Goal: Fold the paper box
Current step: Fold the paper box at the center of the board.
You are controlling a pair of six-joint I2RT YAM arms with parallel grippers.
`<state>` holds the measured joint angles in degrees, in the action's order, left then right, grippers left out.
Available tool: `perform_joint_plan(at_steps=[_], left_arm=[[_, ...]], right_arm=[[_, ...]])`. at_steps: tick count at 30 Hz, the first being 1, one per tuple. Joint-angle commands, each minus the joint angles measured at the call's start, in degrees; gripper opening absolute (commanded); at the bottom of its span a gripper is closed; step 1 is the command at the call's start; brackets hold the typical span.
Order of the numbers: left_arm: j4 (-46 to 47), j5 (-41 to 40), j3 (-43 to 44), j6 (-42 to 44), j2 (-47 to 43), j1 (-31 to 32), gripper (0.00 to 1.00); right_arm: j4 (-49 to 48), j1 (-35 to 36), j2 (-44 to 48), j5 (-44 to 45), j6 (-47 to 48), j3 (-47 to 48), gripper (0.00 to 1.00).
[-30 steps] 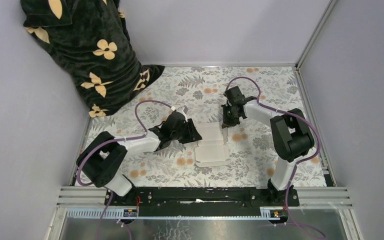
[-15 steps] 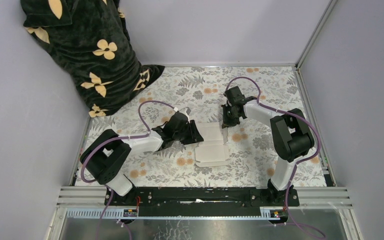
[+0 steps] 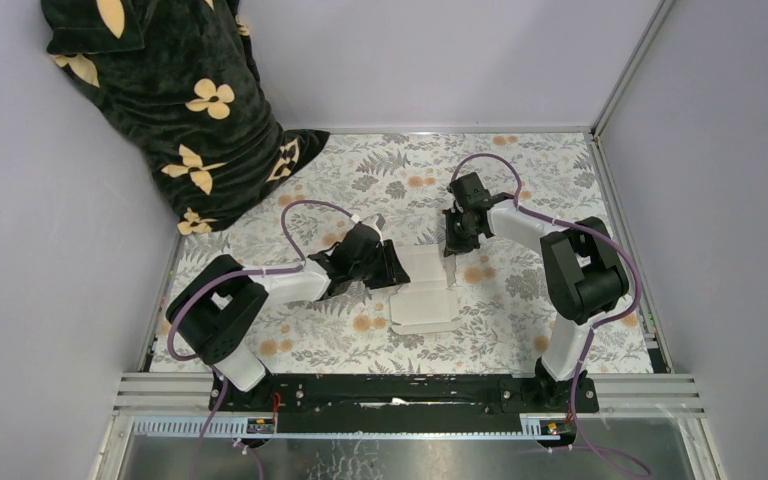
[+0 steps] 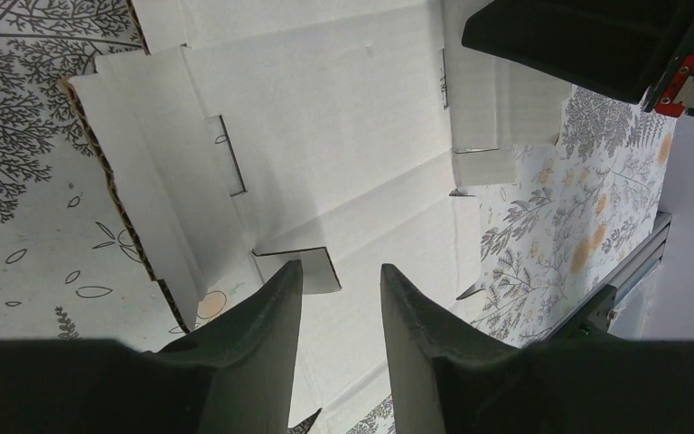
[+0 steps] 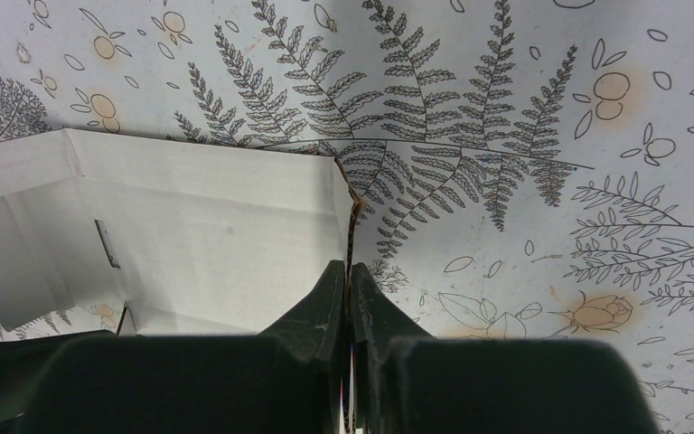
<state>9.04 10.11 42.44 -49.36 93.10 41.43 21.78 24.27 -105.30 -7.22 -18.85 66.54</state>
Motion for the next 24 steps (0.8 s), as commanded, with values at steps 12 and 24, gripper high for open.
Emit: perform_joint_plan(at_steps=[12, 24], left_arm=[[-2.74, -2.44, 4.28, 2.06, 2.91, 1.84, 0.44], [-6.66, -3.24, 5.89, 3.75, 6.0, 2.72, 0.44]], right_arm=[[-0.47, 0.34, -1.92, -0.77, 0.42, -1.24, 0.06], [-0.51, 0.34, -1.96, -0.94, 0.49, -1.07, 0.06]])
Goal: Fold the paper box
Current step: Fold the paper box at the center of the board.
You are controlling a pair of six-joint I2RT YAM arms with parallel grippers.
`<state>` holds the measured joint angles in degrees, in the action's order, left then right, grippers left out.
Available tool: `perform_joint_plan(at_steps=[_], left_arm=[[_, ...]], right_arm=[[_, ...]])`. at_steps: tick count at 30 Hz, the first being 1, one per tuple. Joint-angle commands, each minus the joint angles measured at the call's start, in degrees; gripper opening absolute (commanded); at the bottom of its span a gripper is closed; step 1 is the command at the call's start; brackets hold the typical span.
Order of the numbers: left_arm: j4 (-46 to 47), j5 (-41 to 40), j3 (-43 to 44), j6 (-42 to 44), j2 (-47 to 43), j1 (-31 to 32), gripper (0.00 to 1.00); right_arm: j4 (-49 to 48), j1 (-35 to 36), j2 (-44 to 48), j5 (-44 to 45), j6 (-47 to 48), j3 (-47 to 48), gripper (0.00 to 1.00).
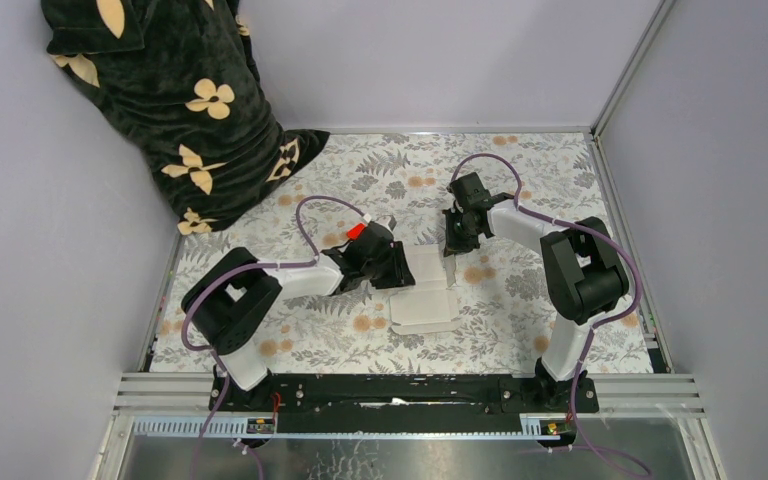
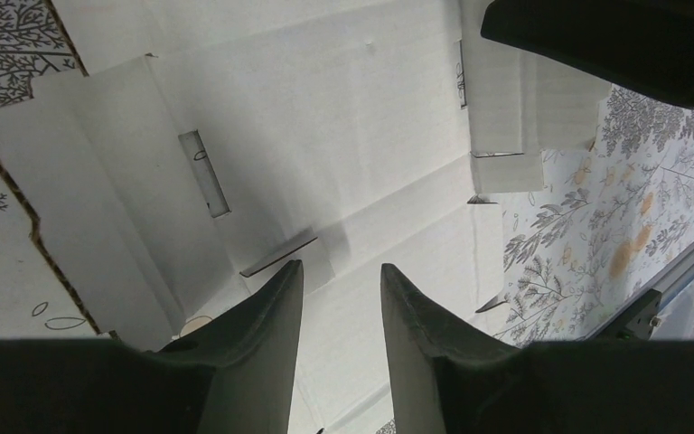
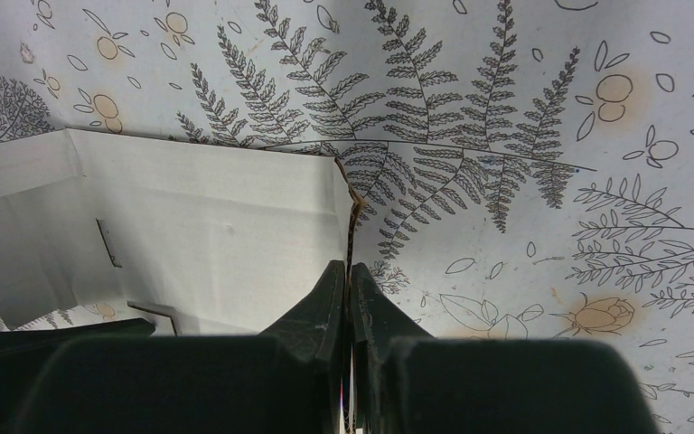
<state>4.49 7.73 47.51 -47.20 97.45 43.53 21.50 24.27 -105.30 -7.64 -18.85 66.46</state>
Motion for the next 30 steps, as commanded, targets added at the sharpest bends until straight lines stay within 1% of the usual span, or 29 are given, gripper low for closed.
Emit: perform_joint_plan(at_steps=[1, 7, 15, 20, 25, 27, 30], left_arm=[[-2.04, -0.87, 0.67, 1.65, 1.86, 0.67, 0.44], [-3.6, -1.52, 0.5, 2.39, 3.21, 1.36, 0.44], [-11.71, -6.72, 2.92, 4.53, 4.88, 3.56, 0.43], [-13.47, -7.54, 2.62, 4.91, 5.16, 3.92, 0.43], [-15.05, -8.96, 3.14, 5.35, 6.14, 4.08, 0.43], [-15.4, -9.15, 3.26, 5.53, 6.48, 4.26, 0.43], [-16.01, -9.66, 3.48, 5.78, 6.7, 4.46, 0.43]], right_arm=[[-0.17, 0.34, -1.94, -0.53, 0.48, -0.98, 0.06], [-0.1, 0.34, -1.92, -0.28, 0.75, -1.2, 0.06], [1.03, 0.35, -1.46, 0.24, 0.92, -0.17, 0.07], [2.14, 0.34, -1.4, 0.78, 1.2, 0.81, 0.08], [2.94, 0.34, -0.69, 1.34, 1.42, 1.67, 0.18], [3.76, 0.38, 0.02, 1.83, 1.5, 2.14, 0.27], [4.76, 0.34, 1.76, 2.76, 1.66, 3.01, 0.36]])
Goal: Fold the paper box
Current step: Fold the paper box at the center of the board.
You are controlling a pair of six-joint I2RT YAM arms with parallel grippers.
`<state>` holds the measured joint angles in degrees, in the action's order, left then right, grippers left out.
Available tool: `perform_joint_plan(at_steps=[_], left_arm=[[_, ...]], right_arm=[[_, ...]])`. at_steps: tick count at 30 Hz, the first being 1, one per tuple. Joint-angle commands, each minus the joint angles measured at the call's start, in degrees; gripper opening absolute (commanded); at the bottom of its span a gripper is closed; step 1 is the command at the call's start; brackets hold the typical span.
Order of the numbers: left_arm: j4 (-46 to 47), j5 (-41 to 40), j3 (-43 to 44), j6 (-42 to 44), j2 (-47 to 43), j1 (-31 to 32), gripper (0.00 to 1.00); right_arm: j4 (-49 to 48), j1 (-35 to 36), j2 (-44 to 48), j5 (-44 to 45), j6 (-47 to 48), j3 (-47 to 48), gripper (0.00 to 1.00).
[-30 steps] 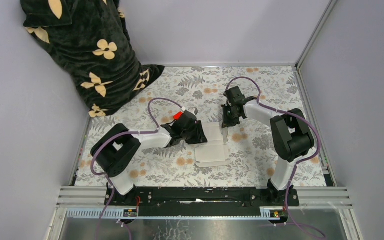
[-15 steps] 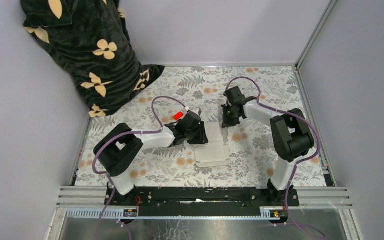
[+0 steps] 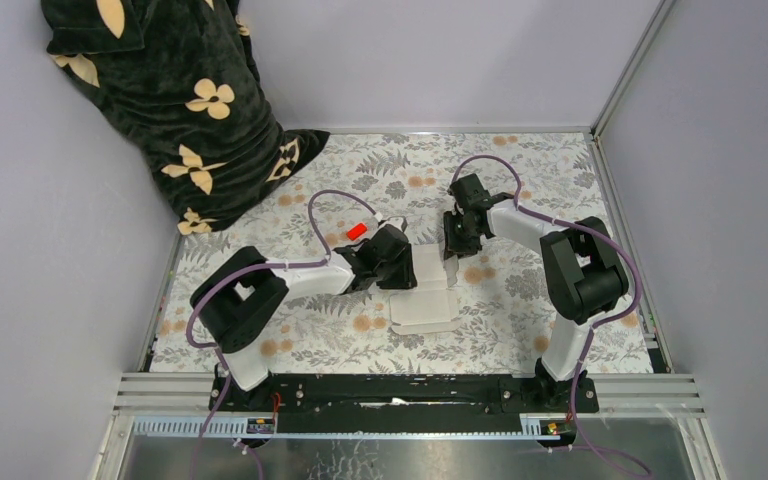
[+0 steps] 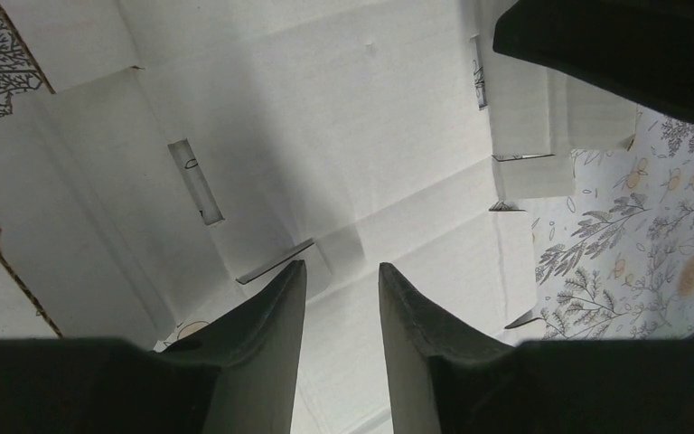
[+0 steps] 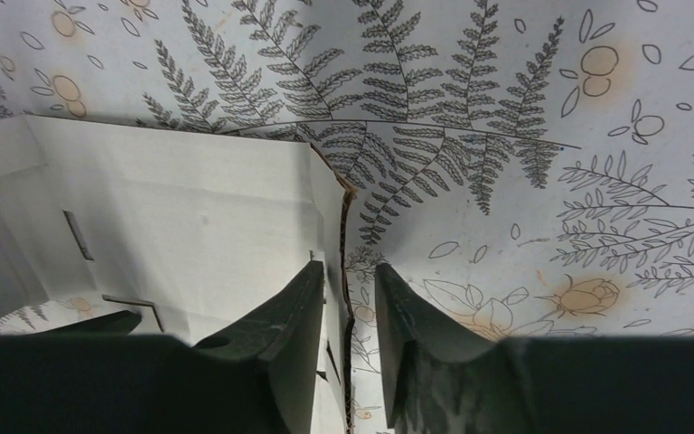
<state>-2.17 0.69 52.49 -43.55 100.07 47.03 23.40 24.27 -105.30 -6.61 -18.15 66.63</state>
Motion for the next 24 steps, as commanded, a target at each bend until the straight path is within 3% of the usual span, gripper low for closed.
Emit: perform_joint_plan(at_steps=[1, 8, 13, 17, 21, 24], left_arm=[[-9.39, -2.62, -1.51, 2.15, 4.09, 0.96, 0.43], [-8.94, -2.31, -1.54, 2.22, 5.21, 0.95, 0.43], [-8.5, -2.01, -1.6, 2.09, 5.41, 1.02, 0.43], [-8.33, -1.77, -1.67, 2.07, 5.28, 1.05, 0.43], [-8.07, -1.66, -1.75, 2.07, 5.16, 1.12, 0.43], [-7.68, -1.57, -1.95, 1.99, 5.45, 1.13, 0.43]], right_arm=[[3.21, 0.34, 2.55, 2.0, 1.07, 3.15, 0.39], [5.82, 0.33, 9.13, 5.05, 0.63, 5.86, 0.58], [5.48, 0.33, 15.99, 6.11, -1.07, 2.81, 0.62], [-0.84, 0.33, 22.84, 2.16, -4.67, -7.45, 0.55], [-2.5, 0.33, 23.68, -0.59, -5.34, -12.76, 0.31], [-4.02, 0.36, 23.63, -2.35, -5.94, -15.37, 0.29]])
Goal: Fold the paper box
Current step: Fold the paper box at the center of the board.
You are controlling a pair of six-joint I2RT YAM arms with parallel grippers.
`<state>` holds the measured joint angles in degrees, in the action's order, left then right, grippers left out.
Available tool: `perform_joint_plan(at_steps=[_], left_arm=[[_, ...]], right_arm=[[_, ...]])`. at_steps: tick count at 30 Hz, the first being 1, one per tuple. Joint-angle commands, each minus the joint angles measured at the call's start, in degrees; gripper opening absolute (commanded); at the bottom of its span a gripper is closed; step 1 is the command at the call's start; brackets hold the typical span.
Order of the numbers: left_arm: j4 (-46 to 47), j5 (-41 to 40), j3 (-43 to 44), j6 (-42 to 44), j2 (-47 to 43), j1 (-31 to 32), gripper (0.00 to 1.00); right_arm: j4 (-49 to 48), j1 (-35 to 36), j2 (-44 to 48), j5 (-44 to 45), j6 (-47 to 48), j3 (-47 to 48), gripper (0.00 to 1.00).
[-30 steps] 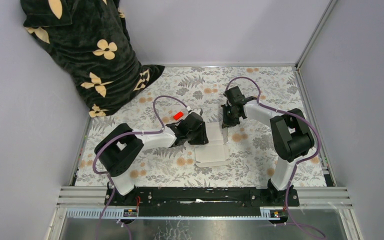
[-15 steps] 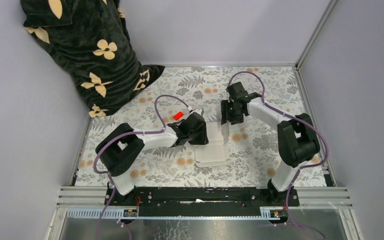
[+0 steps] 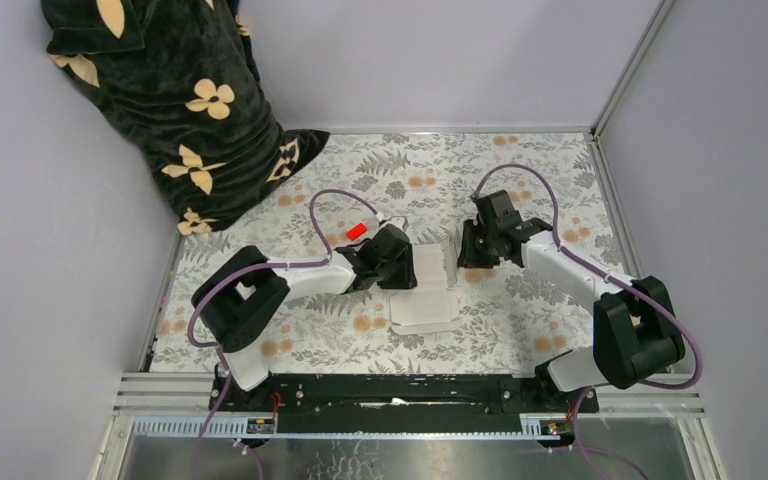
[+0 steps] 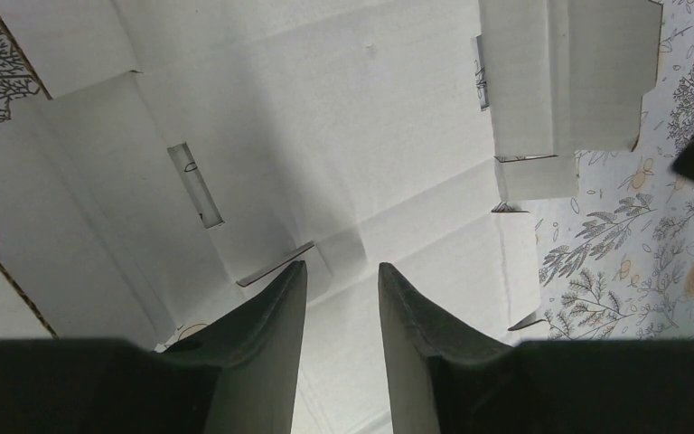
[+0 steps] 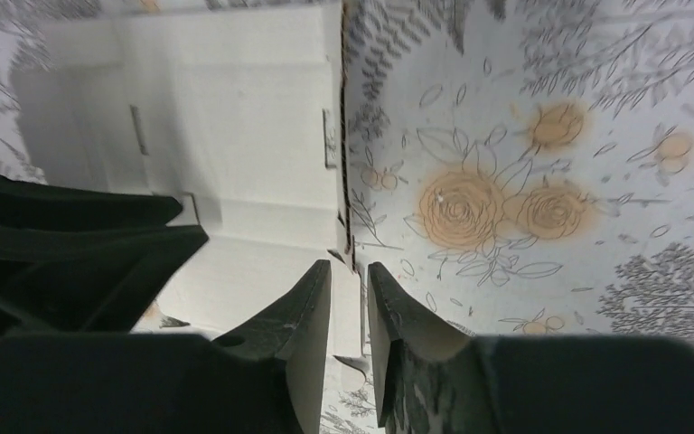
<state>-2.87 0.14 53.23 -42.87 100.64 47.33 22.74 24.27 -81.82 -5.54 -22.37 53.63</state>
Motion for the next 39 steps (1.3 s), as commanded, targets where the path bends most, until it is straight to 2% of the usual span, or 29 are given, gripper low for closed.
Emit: perform_joint_plan(at_steps=[1, 8, 17, 29, 39], left_arm=[[-6.97, -0.94, -2.72, 1.3, 5.0, 0.83, 0.43], [-6.48, -0.68, -2.63, 1.26, 5.51, 0.81, 0.43], [-6.19, -0.41, -2.34, 1.3, 6.15, 0.81, 0.43], [-6.12, -0.41, -2.26, 1.39, 6.42, 0.77, 0.42], [-6.18, -0.41, -2.04, 1.39, 6.81, 0.91, 0.42]], right_arm=[[-3.81, 0.34, 0.36, -3.84, -1.94, -3.14, 0.29], [-5.31, 1.36, 0.56, -3.97, -2.99, -6.06, 0.29], [-5.66, 4.99, -2.29, -1.06, -3.38, -5.21, 0.27], [0.32, 7.43, 2.34, 11.41, -2.63, -3.25, 0.29], [-2.82, 8.2, 1.85, 13.61, -2.44, -6.16, 0.27]])
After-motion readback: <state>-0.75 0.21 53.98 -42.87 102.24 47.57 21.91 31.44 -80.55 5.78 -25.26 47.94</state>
